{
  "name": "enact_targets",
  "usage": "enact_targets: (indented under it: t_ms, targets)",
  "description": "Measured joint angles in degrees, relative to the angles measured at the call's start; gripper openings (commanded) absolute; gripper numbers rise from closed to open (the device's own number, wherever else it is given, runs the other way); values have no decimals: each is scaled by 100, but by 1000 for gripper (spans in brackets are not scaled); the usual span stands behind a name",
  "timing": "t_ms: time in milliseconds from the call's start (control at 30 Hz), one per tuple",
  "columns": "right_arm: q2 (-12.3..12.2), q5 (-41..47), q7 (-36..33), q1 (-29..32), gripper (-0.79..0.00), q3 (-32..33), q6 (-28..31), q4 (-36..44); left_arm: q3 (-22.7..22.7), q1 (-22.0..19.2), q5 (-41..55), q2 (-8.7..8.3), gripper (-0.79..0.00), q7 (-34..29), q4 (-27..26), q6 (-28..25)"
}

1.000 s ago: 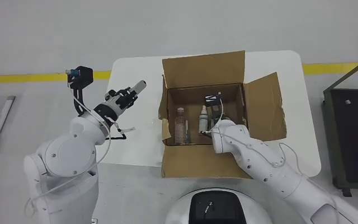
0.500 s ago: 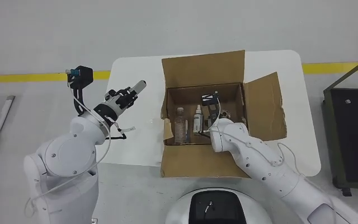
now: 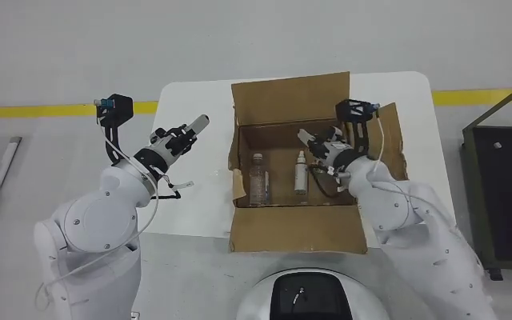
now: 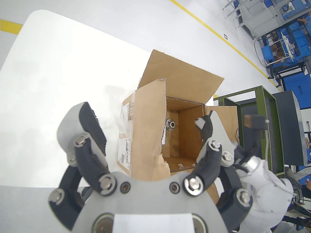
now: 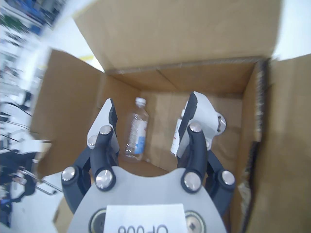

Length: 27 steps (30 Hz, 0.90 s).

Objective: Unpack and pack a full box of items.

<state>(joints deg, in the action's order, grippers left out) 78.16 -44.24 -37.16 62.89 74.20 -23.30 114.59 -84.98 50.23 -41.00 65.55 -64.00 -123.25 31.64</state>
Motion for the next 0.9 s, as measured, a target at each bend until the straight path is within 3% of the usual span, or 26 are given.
enact_targets:
  t_ms: [267,467,600,767,900]
  targets:
    - [-46,2566,1180,1494,-785,2551,1142,886,0,0,0,0,0,0,0,0]
    - [-51,3926,1441,2306,-785,3896,1718,419,0,0,0,0,0,0,0,0]
    - [-75,4022,1224,2329,-785,3865,1605,-238,0,0,0,0,0,0,0,0]
    - [-61,4871,499,1894,-785,3040,2024,-993,0,0,0,0,0,0,0,0]
    - [-102,4719,-118,1548,-785,2517,2377,-1016,0,0,0,0,0,0,0,0]
